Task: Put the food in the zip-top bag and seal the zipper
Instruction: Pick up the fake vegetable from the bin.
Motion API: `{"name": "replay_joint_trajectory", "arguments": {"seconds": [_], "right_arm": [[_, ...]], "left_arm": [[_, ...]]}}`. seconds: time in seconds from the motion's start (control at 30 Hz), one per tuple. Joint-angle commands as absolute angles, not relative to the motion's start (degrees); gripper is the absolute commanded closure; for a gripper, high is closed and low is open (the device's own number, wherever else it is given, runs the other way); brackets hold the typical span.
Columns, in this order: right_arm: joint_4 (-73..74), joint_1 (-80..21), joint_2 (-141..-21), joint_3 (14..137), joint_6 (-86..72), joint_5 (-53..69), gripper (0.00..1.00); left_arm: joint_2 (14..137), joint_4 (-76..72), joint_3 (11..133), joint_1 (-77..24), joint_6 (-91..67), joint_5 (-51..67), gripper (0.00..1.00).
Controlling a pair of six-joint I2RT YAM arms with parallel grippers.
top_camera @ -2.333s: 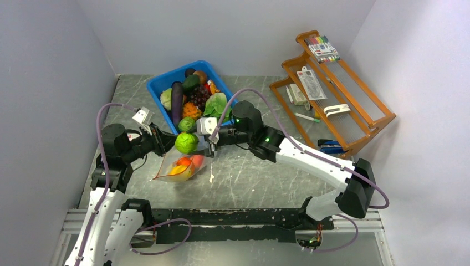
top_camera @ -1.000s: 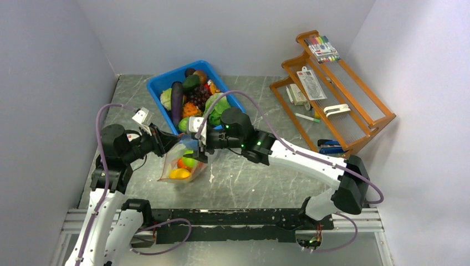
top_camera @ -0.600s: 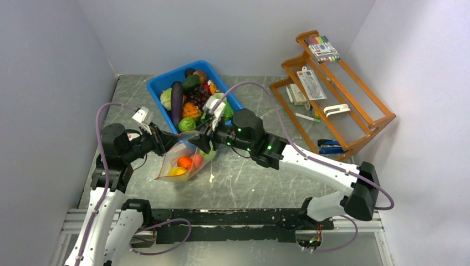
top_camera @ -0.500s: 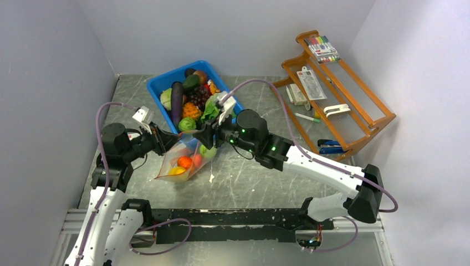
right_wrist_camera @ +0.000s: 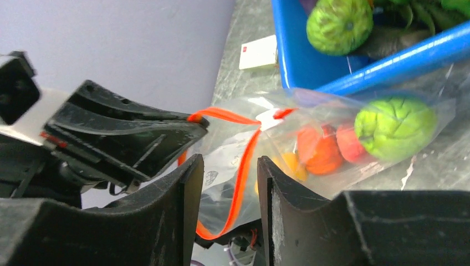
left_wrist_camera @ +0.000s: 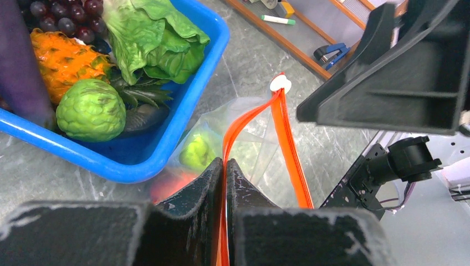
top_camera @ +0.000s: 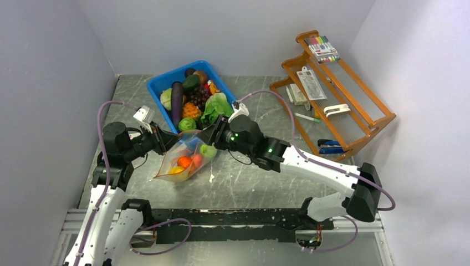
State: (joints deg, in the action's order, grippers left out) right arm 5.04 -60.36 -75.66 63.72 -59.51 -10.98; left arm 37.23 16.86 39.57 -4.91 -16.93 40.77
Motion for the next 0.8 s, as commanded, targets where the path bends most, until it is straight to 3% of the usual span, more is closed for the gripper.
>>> {"name": "replay_joint_trajectory", "arguments": {"seconds": [0.0,0.17,0.23,0.43,0.77], "right_arm": [[3.4,-61.2,-78.3,61.3,-68.2,-10.1,0.6],[0.7,-61.3,-80.6,60.5,-67.9,-8.2,0.6],[1.1,-61.3,-81.2,60.6,-67.7,-8.8,0.65],[2.9,-61.2,-78.5,60.5,-64.6,-13.7,1.0],[4.8,-61.2,-66.5,54.1,-57.0,-19.5,1.0]], "left_arm": [[36.9,15.3,39.4,-4.3,-16.8,41.3,0.93],[36.6,15.3,39.3,-4.3,-16.9,41.3,0.93],[36.7,14.6,39.2,-4.3,-17.4,41.7,0.93],[36.8,10.9,38.4,-4.3,-22.7,44.1,0.93],[44.5,-8.6,36.4,-4.5,-36.9,53.9,0.93]]}}
